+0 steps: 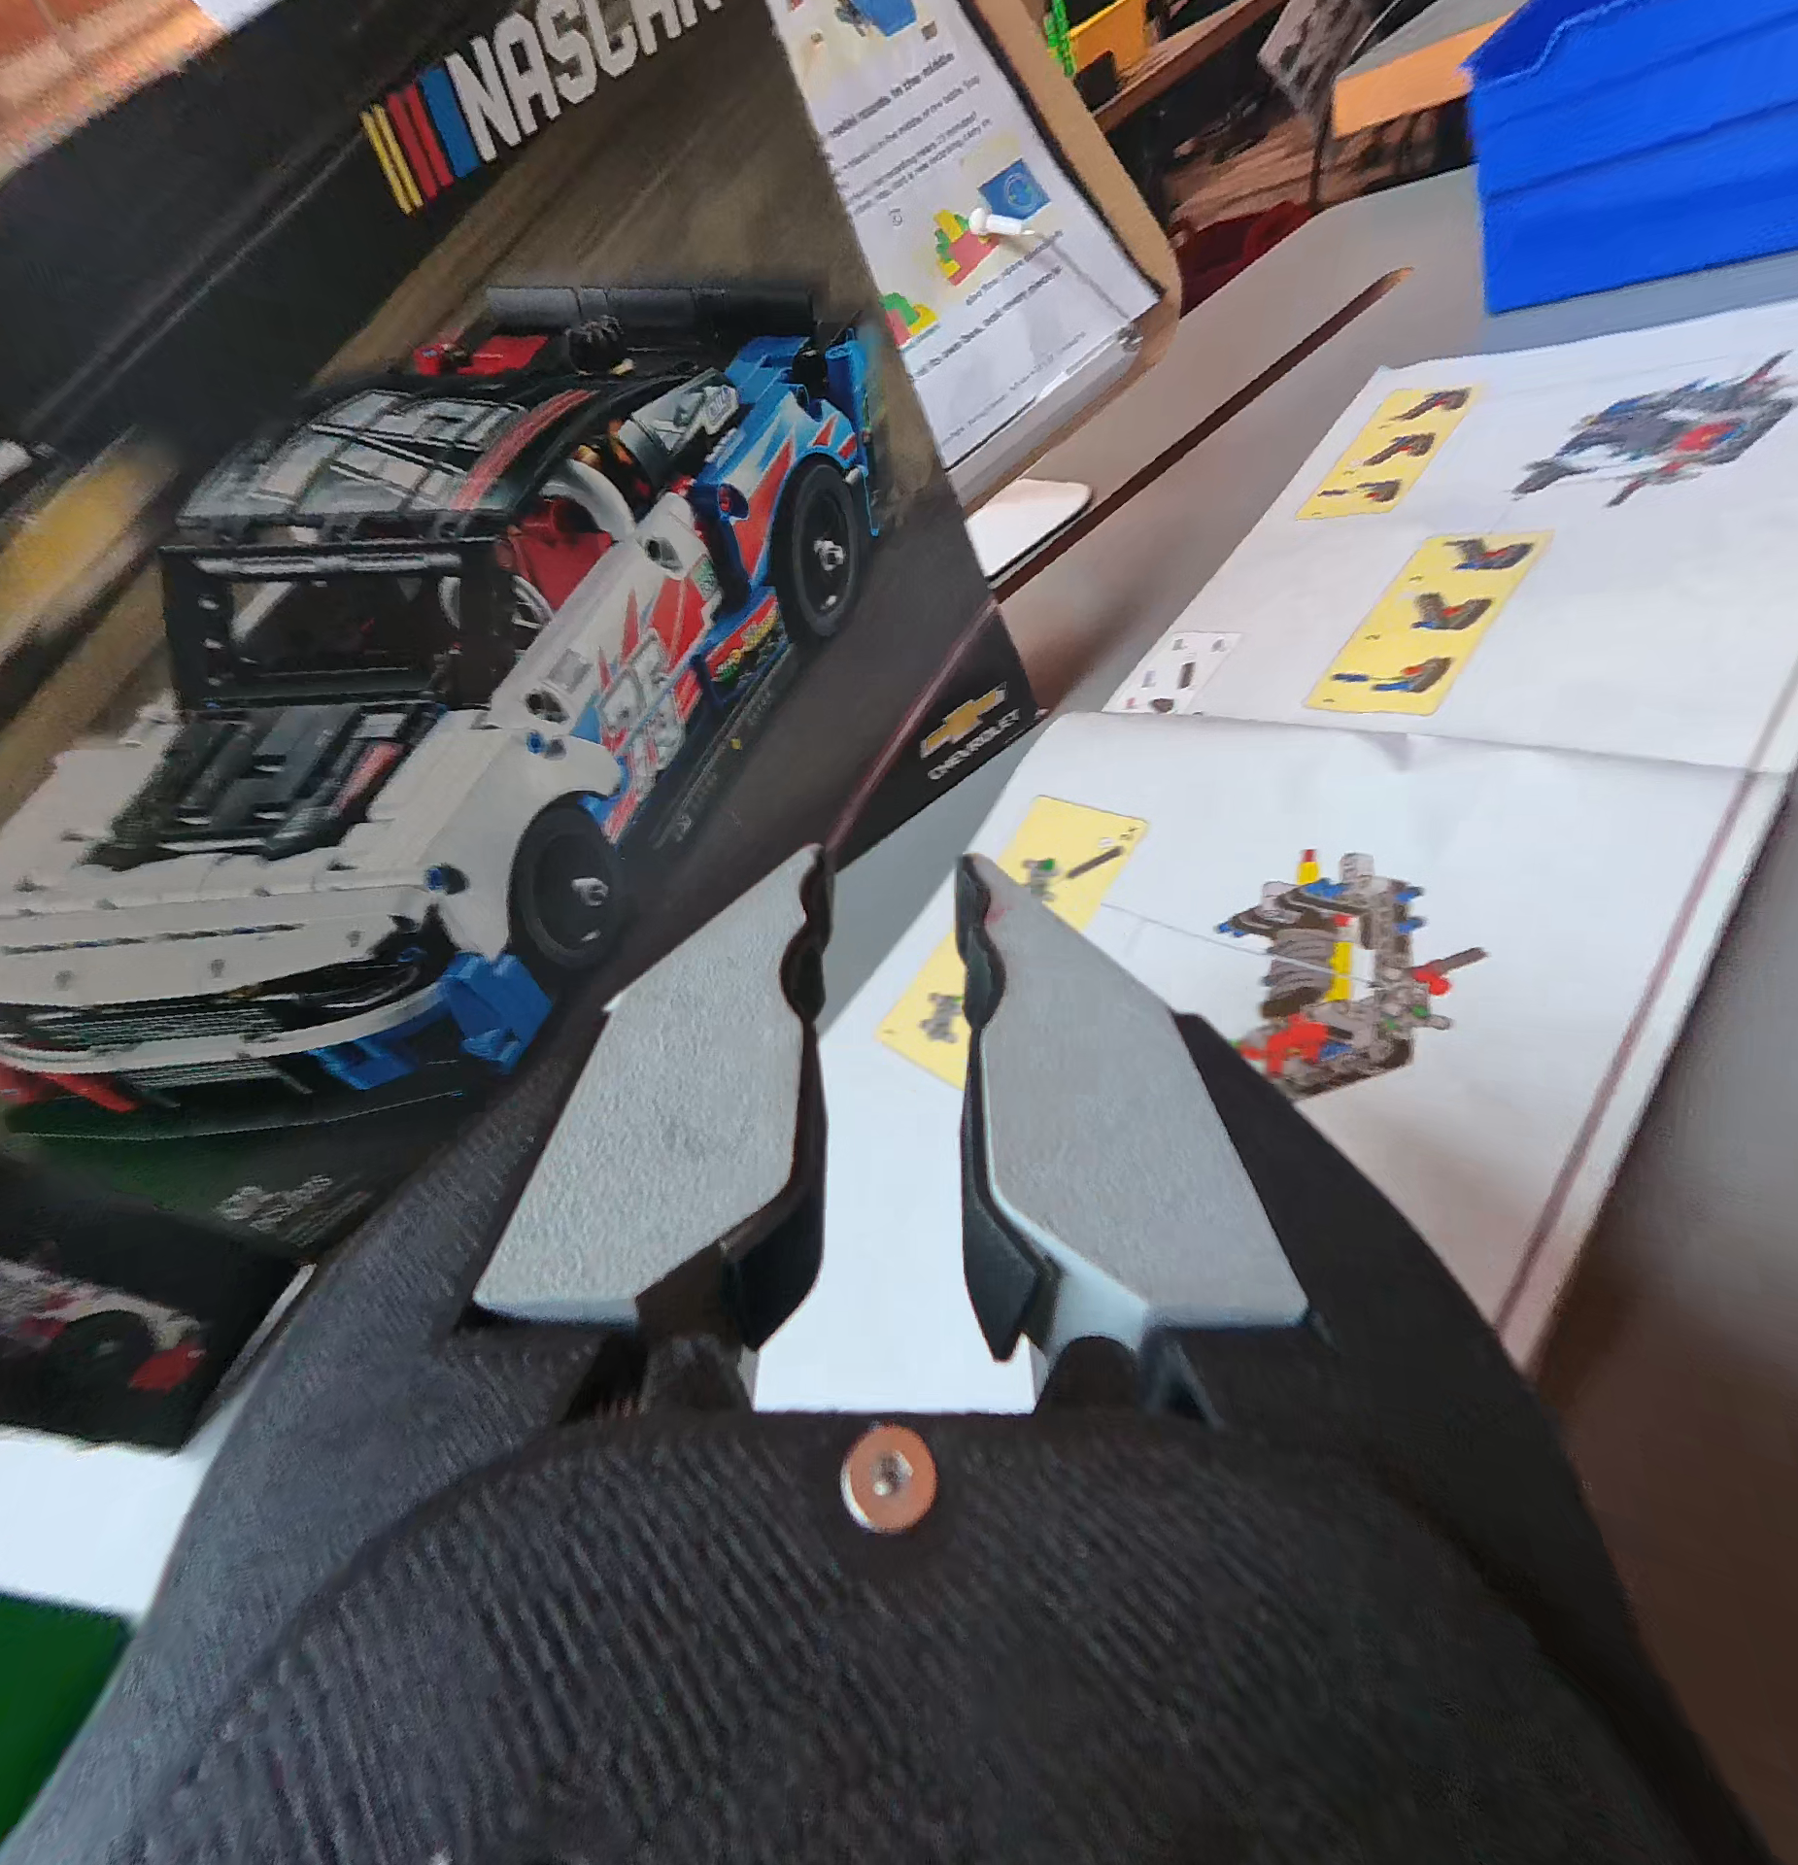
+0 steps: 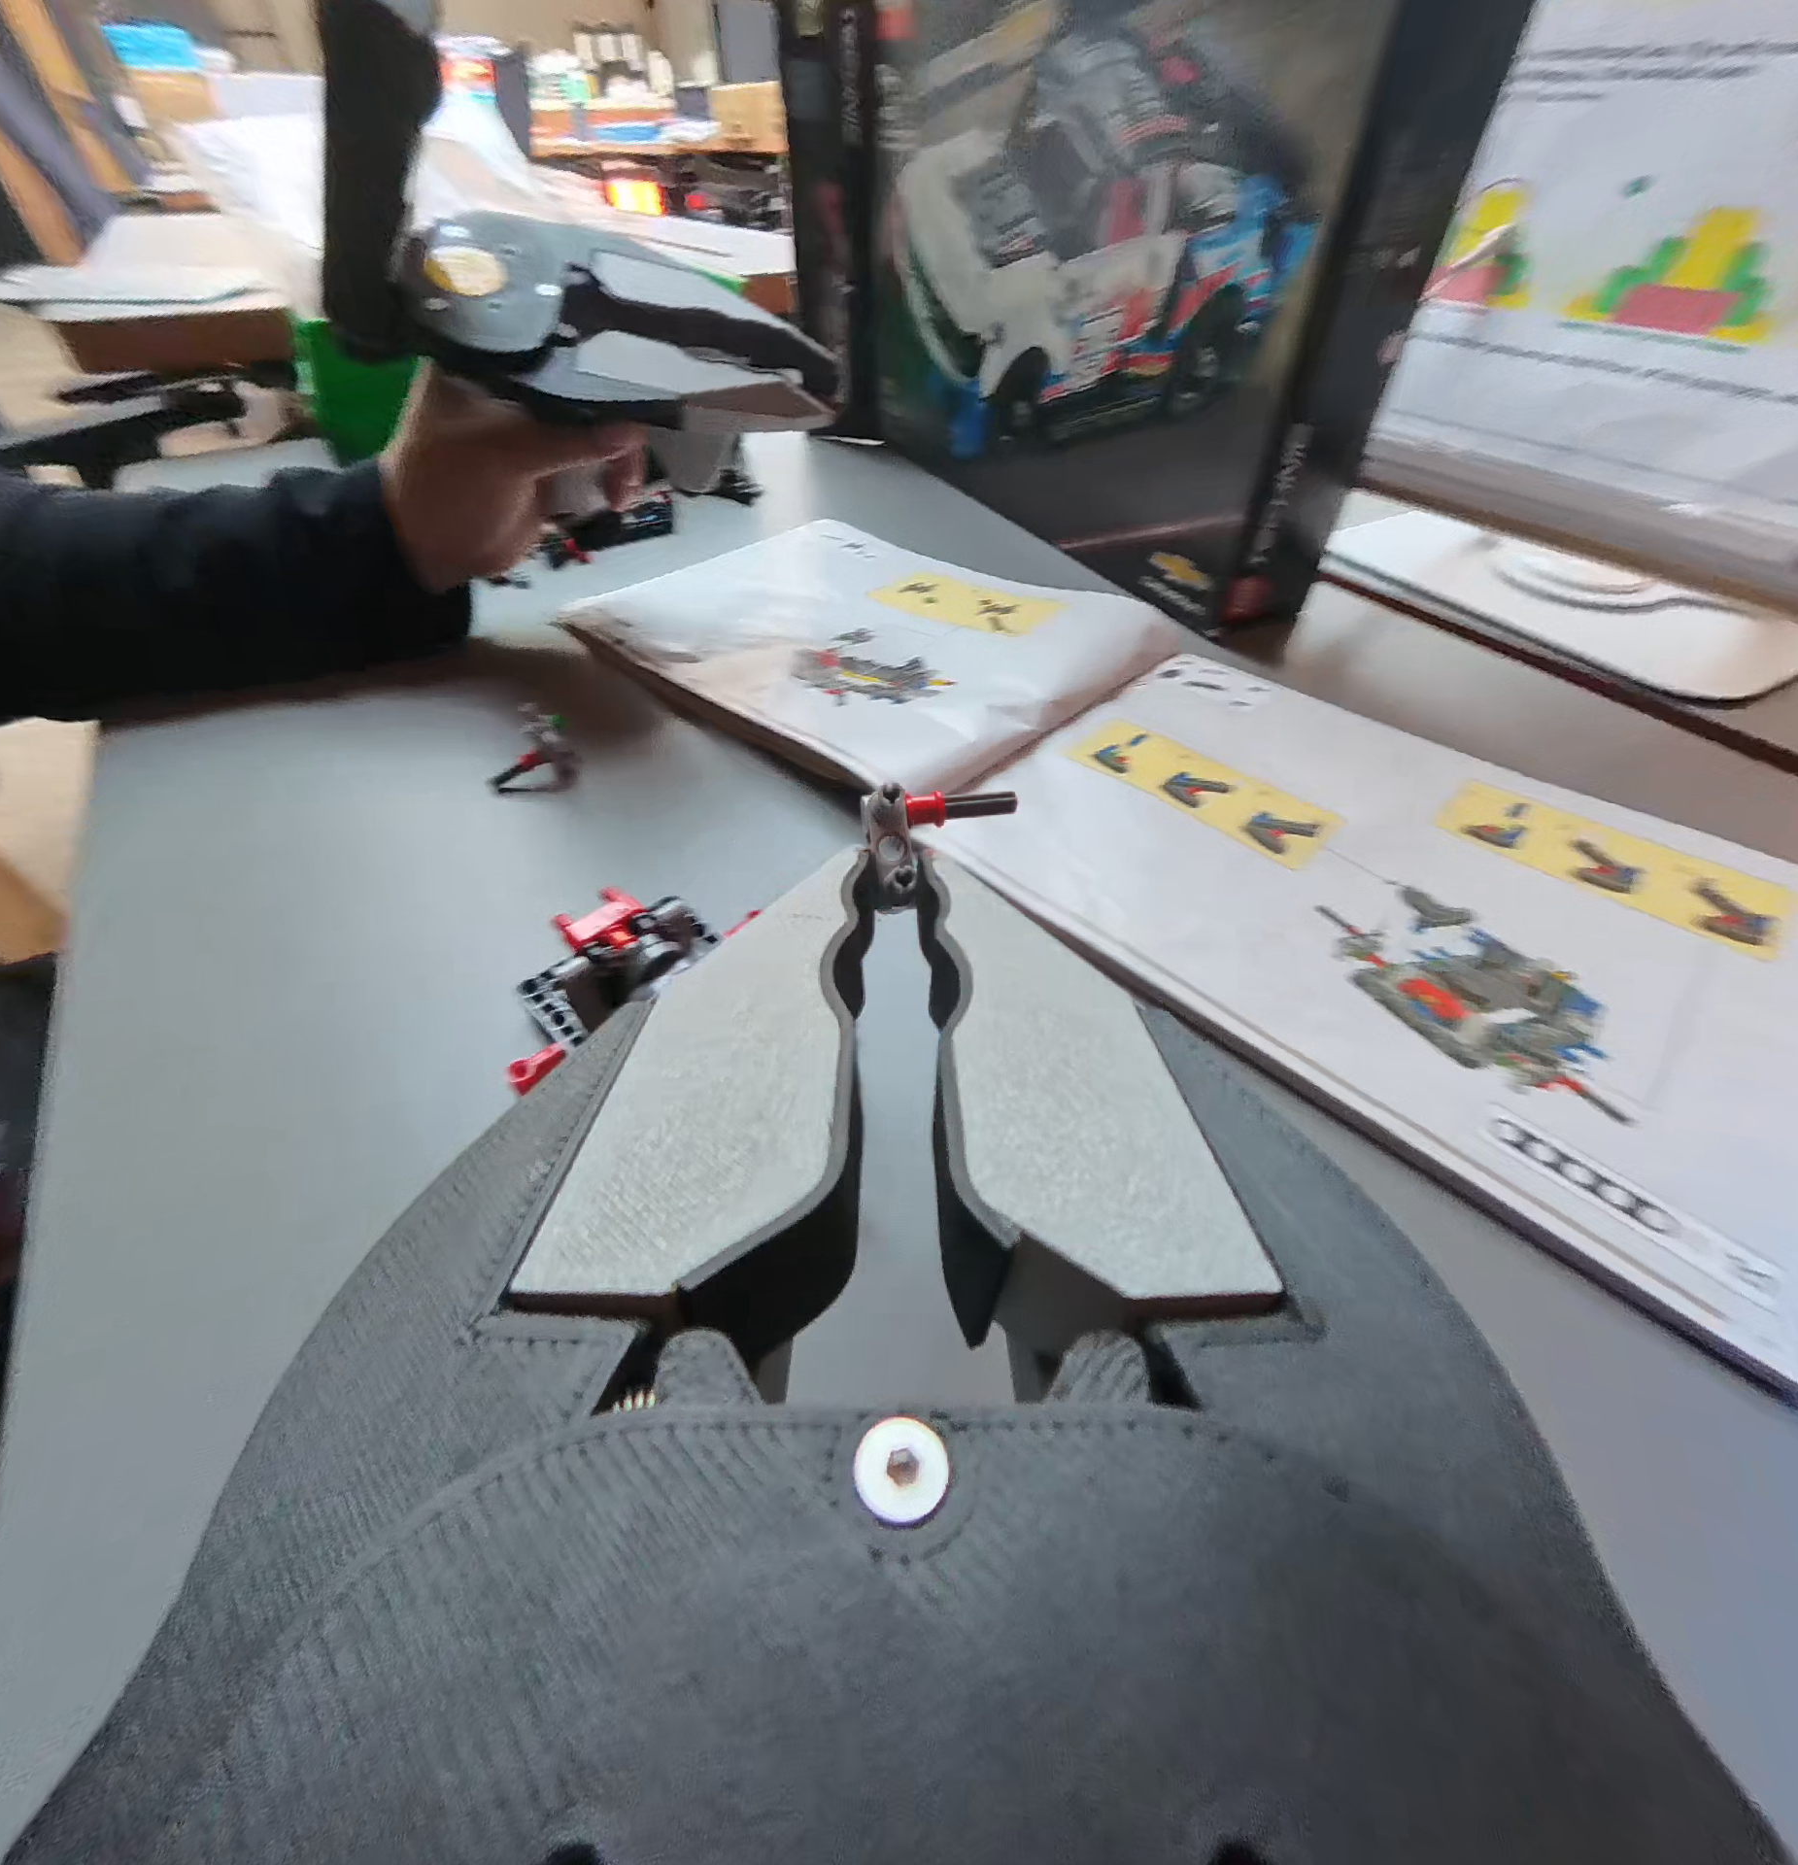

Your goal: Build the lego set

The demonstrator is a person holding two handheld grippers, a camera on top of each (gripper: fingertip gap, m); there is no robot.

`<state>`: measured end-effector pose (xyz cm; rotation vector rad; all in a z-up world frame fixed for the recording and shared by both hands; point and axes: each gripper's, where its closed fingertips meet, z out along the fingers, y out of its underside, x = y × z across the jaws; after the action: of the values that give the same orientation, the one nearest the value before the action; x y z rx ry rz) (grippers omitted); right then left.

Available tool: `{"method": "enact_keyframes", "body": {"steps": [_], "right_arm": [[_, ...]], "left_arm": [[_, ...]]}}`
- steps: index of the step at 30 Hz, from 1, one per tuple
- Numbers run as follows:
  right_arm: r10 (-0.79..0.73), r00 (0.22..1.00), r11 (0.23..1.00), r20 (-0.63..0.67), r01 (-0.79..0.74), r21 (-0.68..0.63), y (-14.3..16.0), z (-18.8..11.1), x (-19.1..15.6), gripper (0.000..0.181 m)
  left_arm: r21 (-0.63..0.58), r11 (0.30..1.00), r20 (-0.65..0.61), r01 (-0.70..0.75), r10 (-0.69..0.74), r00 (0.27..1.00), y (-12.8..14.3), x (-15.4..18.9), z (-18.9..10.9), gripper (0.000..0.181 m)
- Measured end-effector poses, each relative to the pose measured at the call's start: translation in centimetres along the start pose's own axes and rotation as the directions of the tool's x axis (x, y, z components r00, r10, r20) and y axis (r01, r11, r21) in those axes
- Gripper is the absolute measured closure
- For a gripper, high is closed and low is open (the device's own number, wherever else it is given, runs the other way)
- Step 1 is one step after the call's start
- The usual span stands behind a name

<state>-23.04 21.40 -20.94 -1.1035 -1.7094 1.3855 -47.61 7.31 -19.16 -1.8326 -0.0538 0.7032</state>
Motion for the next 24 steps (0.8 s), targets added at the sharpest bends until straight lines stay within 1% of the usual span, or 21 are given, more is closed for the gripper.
{"method": "enact_keyframes", "body": {"steps": [2, 4, 7, 10, 12, 14, 19, 24], "right_arm": [[-0.018, 0.996, 1.0, -0.082, 0.02, 0.017, -0.3, -0.4, 1.3, 0.177], [-0.022, 0.985, 1.0, -0.174, 0.024, 0.01, -0.2, -0.9, 2.6, 0.177], [-0.038, 0.973, 0.999, -0.229, 0.032, -0.028, 0.3, -0.8, 3.4, 0.177], [-0.052, 0.972, 0.996, -0.231, 0.034, -0.081, 1.1, -0.2, 3.5, 0.176], [-0.054, 0.972, 0.996, -0.23, 0.036, -0.081, 1.1, -0.2, 3.4, 0.176], [-0.055, 0.973, 0.997, -0.224, 0.041, -0.068, 0.9, -0.2, 3.3, 0.176], [-0.029, 0.983, 1.0, -0.182, 0.028, -0.01, 0.0, -0.1, 3.2, 0.176], [-0.028, 0.991, 0.998, -0.13, 0.036, 0.06, -1.4, 0.1, 3.9, 0.176]], "left_arm": [[0.002, 0.999, 0.039, -0.032, 0.032, 0.999, -0.3, -0.6, -0.3, 0.164], [0.008, 1.0, 0.039, -0.024, 0.024, 0.999, -0.4, -0.6, -0.4, 0.164], [-0.015, 1.0, 0.051, -0.014, 0.014, 0.999, 0.2, -1.2, -0.2, 0.164], [-0.019, 0.999, 0.048, 0.043, -0.042, 0.998, 0.7, -1.9, -0.3, 0.164], [-0.017, 0.996, 0.035, 0.083, -0.082, 0.996, 0.7, -2.0, -0.3, 0.163], [-0.008, 0.996, 0.028, 0.088, -0.088, 0.996, 0.4, -1.8, -0.4, 0.163], [-0.036, 0.995, 0.003, 0.089, -0.089, 0.996, 0.9, -1.0, -0.5, 0.166], [-0.04, 0.995, -0.02, 0.093, -0.094, 0.995, 0.1, -0.3, -1.3, 0.166]]}}
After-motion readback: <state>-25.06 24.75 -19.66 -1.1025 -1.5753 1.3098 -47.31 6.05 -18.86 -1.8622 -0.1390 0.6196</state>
